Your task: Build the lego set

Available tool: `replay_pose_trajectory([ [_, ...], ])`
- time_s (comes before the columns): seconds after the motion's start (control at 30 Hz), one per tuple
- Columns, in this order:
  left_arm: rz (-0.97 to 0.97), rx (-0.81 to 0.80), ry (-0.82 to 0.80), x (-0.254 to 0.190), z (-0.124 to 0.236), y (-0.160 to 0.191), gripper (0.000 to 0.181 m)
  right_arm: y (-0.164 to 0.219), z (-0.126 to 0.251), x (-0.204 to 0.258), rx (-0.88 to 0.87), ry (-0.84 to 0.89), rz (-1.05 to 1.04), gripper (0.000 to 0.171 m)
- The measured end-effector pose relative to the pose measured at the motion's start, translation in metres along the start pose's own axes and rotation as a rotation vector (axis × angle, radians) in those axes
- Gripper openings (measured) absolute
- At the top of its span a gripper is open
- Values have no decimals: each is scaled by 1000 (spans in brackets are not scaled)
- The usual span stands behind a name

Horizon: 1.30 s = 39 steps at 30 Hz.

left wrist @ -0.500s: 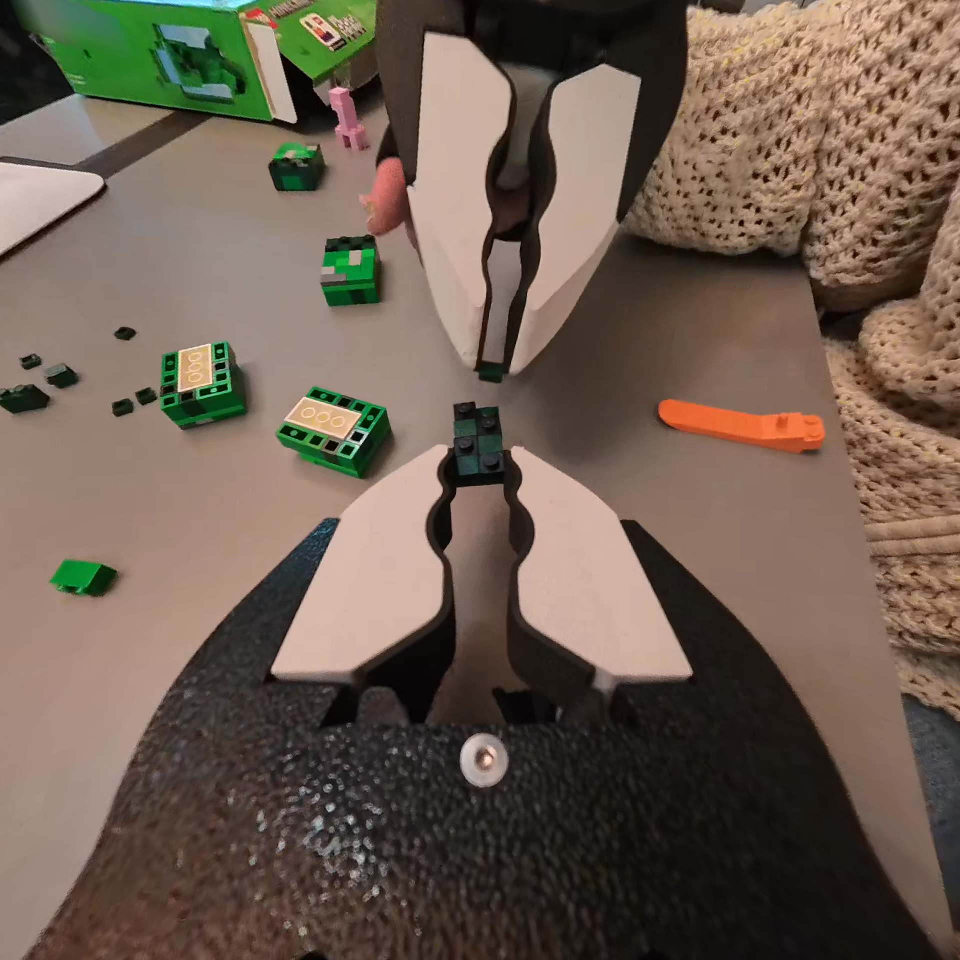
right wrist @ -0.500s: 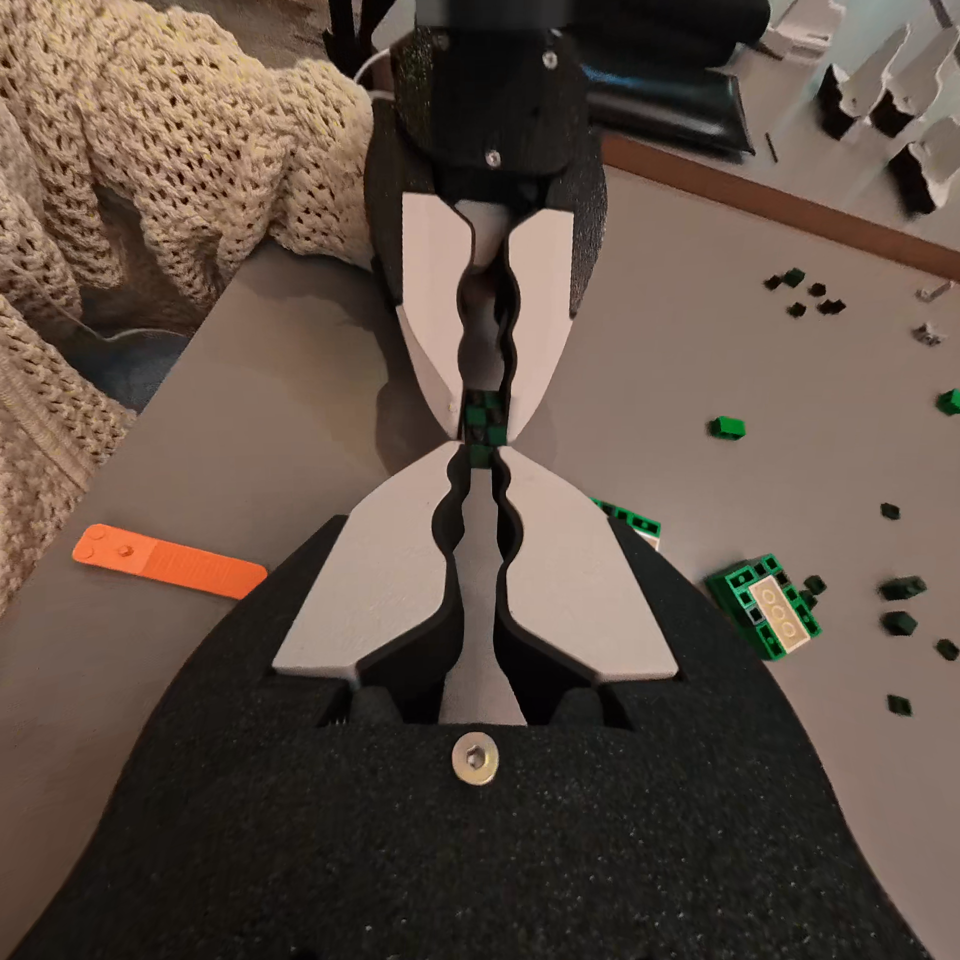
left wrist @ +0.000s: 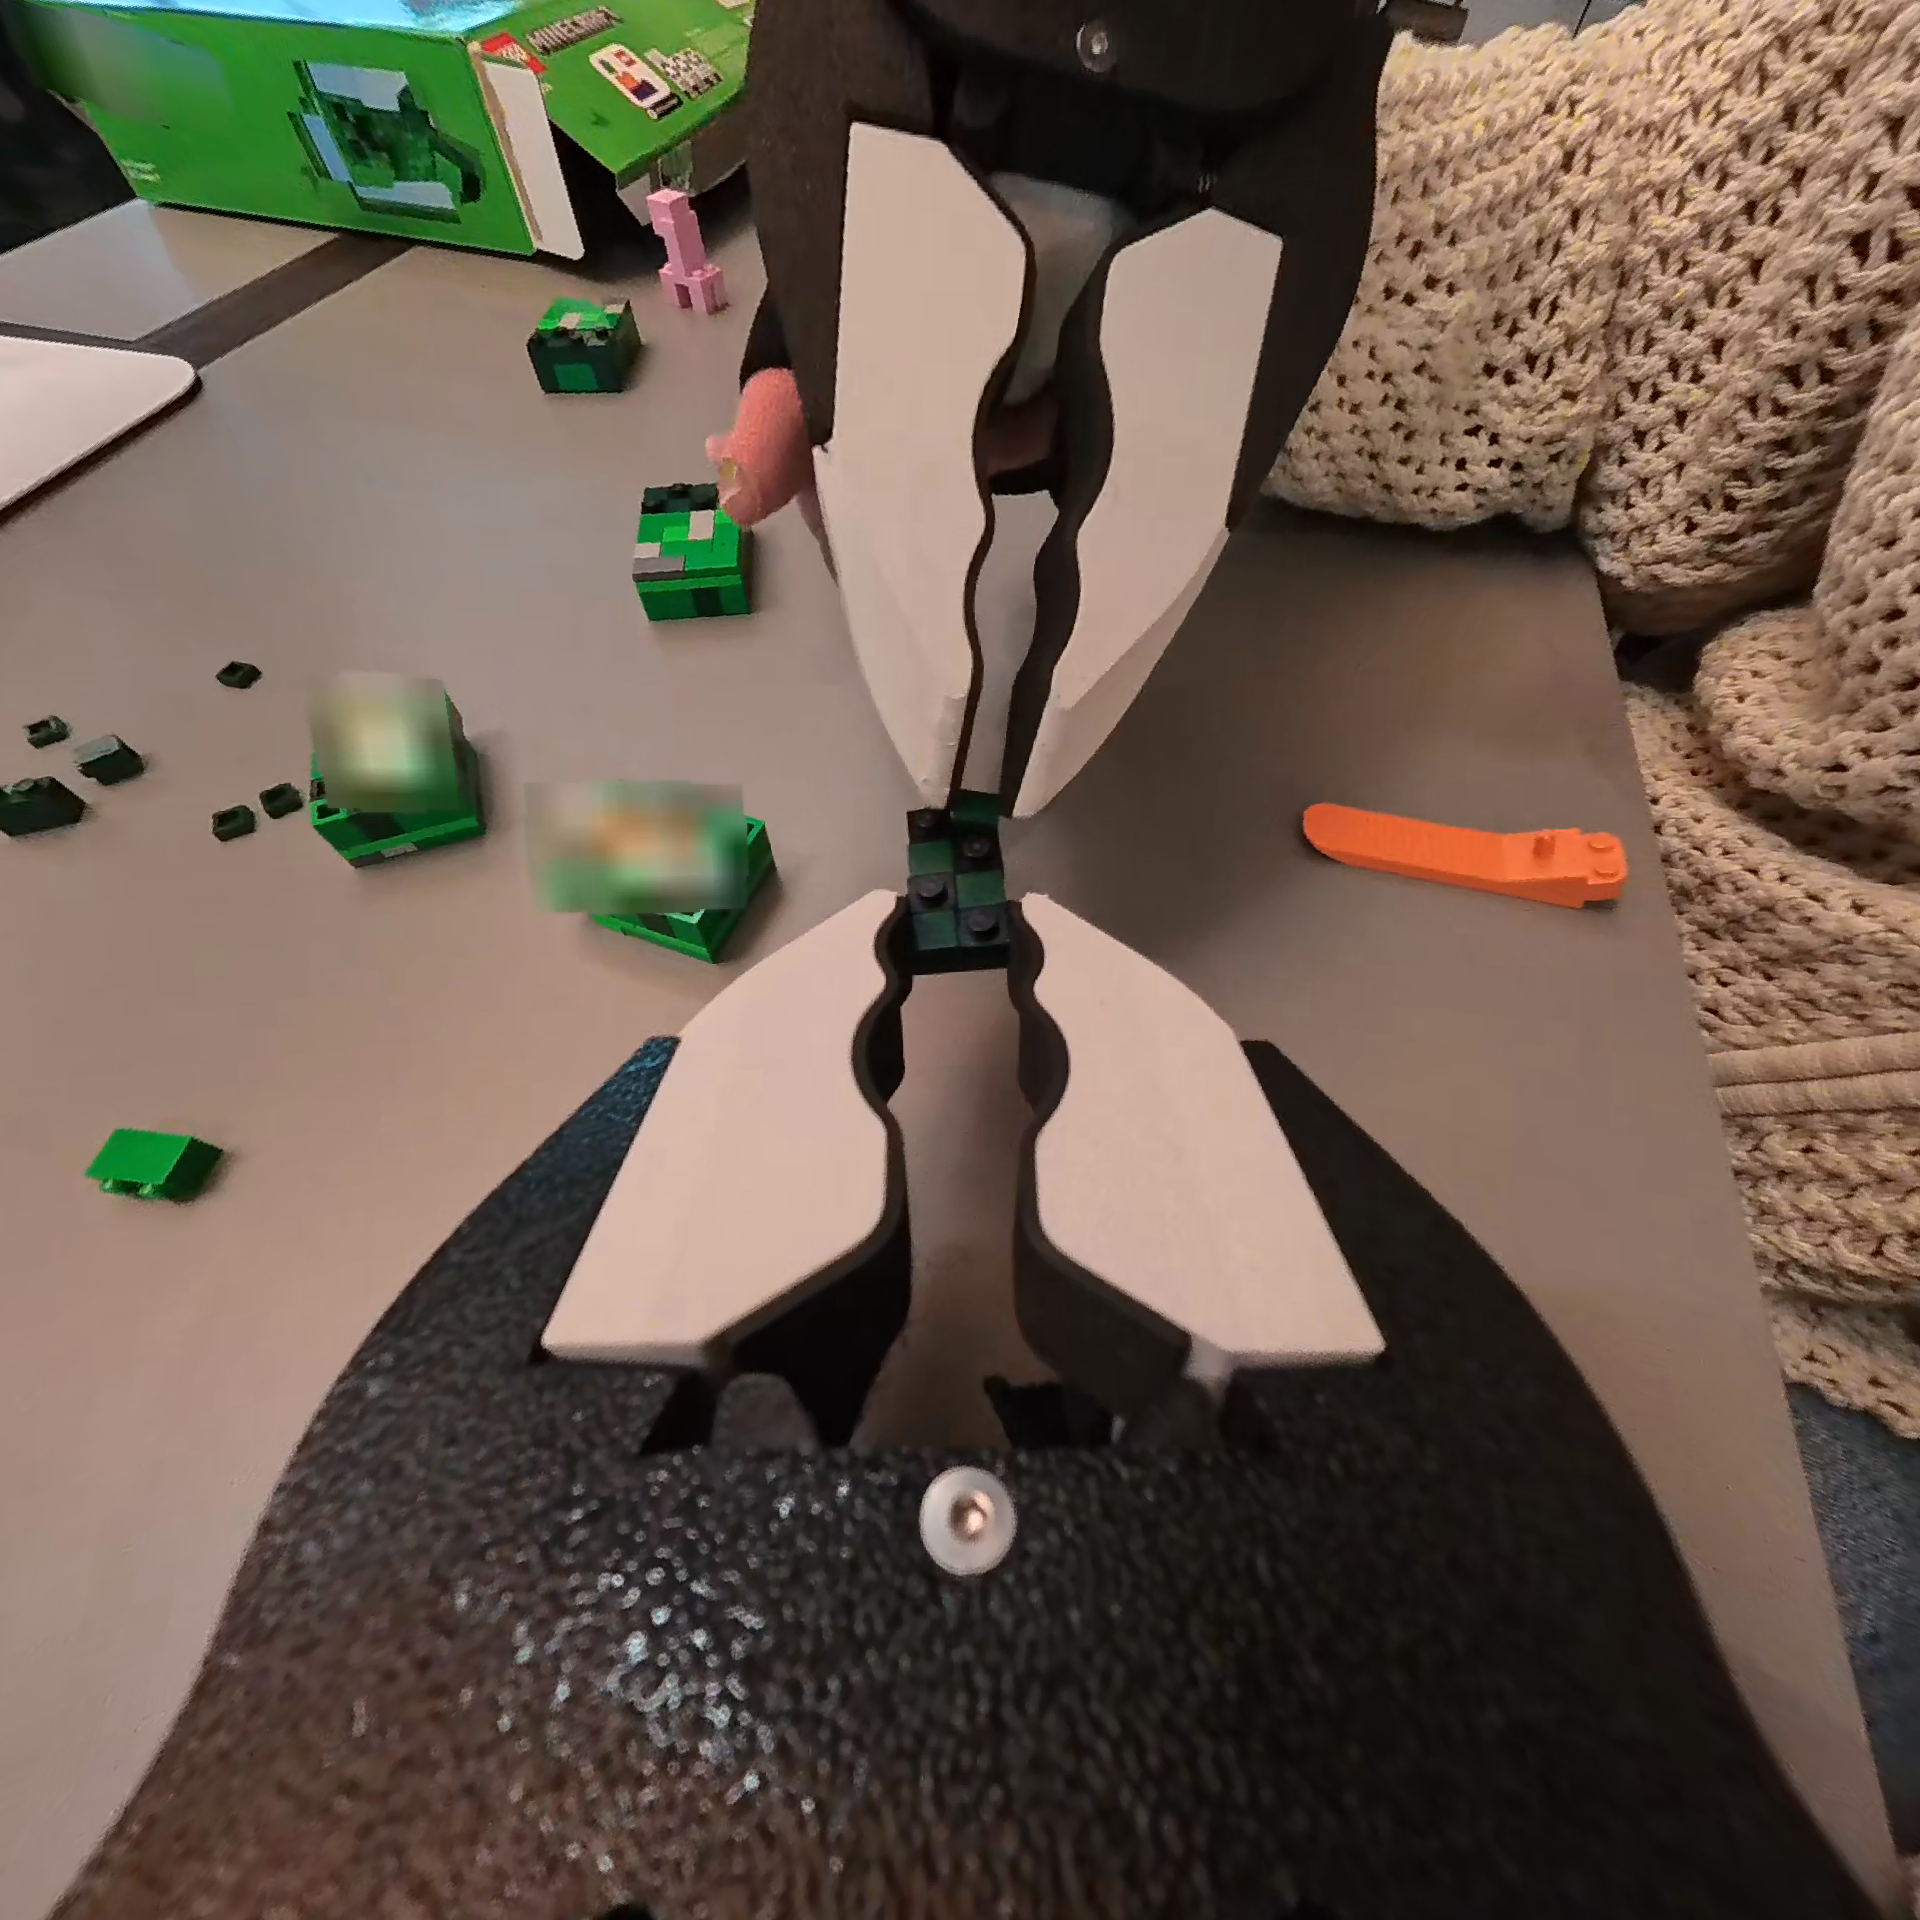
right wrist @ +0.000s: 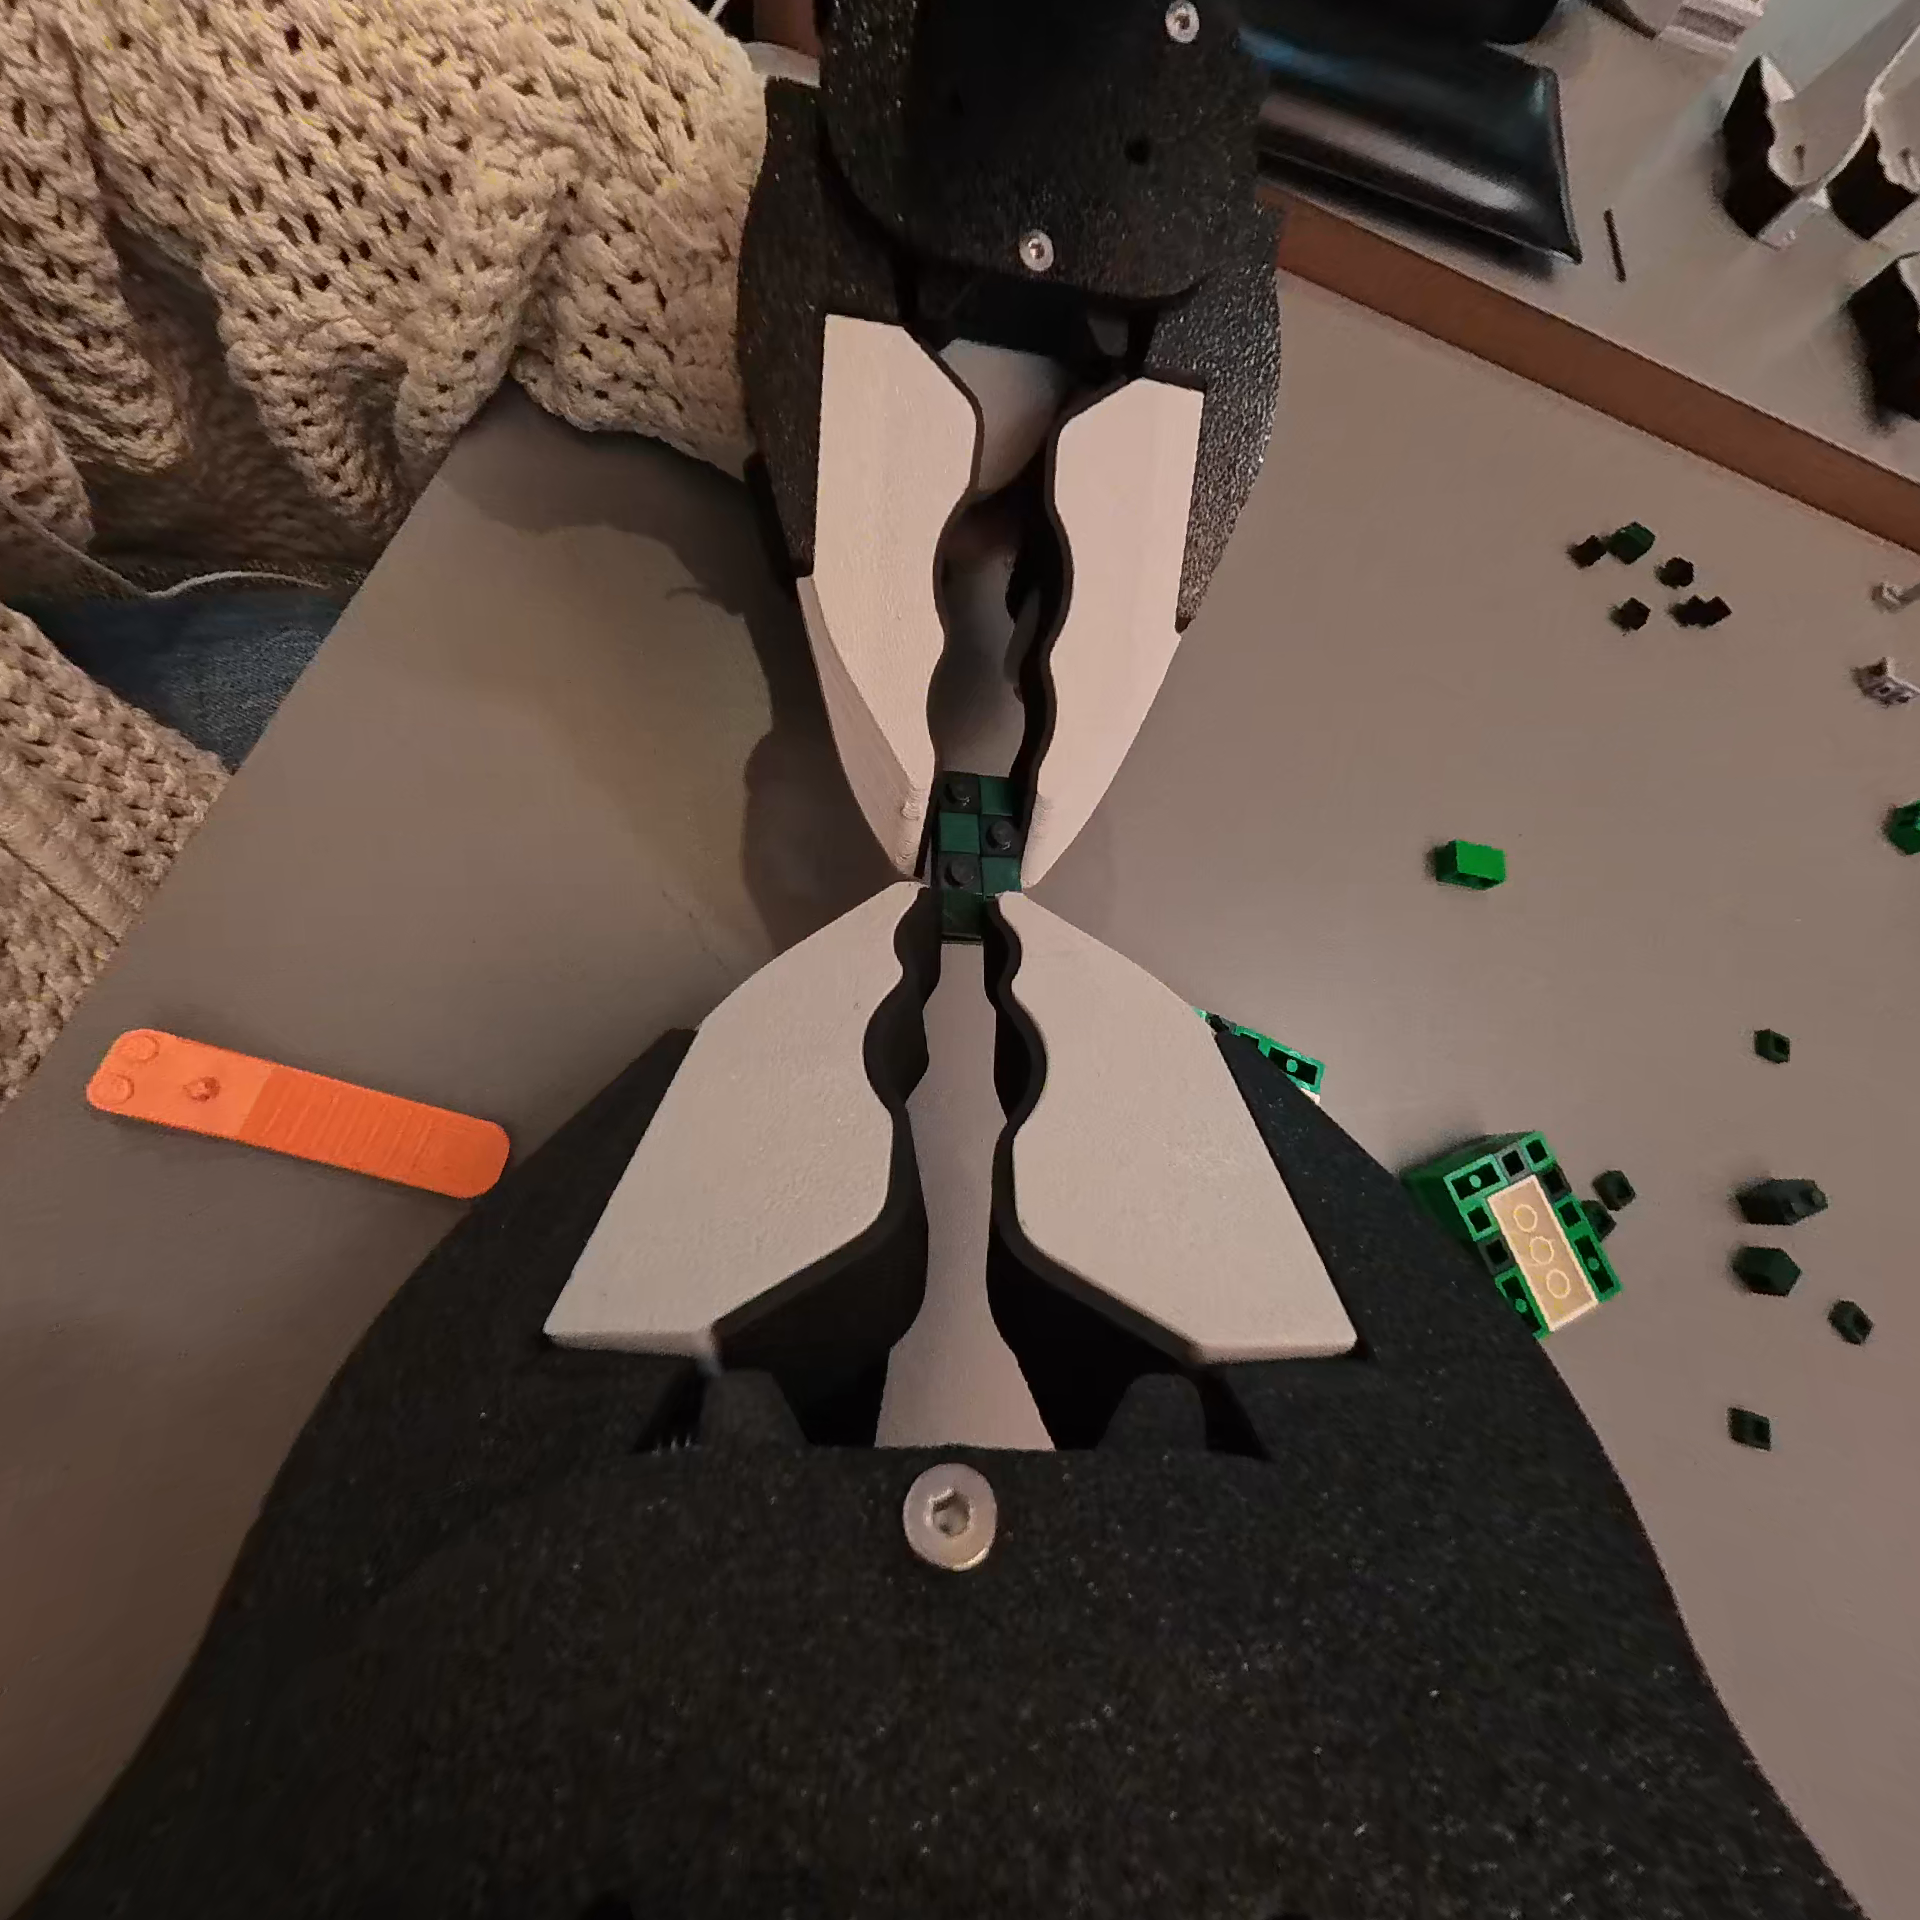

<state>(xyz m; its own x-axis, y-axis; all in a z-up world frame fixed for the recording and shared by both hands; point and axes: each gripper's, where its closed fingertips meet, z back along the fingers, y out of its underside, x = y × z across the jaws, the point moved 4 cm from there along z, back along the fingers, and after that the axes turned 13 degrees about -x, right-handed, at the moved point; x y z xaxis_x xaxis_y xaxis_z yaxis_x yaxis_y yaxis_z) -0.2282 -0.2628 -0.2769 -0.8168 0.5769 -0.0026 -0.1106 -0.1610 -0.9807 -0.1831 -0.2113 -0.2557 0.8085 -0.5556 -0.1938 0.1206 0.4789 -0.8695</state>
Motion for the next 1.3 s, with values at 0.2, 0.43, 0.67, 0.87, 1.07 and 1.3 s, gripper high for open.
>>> replay_pose_trajectory([
  [0.2, 10, -10, 3, 0, 1, -1, 16, -1, 0, 2, 13, 3, 37, 8],
  [0.43, 15, -17, 12, 0, 1, -1, 17, -3, 0, 3, 26, 17, 72, 8],
  [0.67, 9, -11, 19, -1, 0, -1, 17, -2, 0, 3, 40, 27, 94, 8],
  [0.87, 13, -16, 19, 0, 0, -1, 16, -3, 0, 4, 36, 27, 99, 9],
  [1.07, 14, -17, 19, 0, 1, -2, 16, -3, 0, 4, 36, 34, 110, 10],
  [1.3, 98, -89, -65, 14, 7, -7, 16, -12, 7, -4, -67, 198, 236, 33],
])
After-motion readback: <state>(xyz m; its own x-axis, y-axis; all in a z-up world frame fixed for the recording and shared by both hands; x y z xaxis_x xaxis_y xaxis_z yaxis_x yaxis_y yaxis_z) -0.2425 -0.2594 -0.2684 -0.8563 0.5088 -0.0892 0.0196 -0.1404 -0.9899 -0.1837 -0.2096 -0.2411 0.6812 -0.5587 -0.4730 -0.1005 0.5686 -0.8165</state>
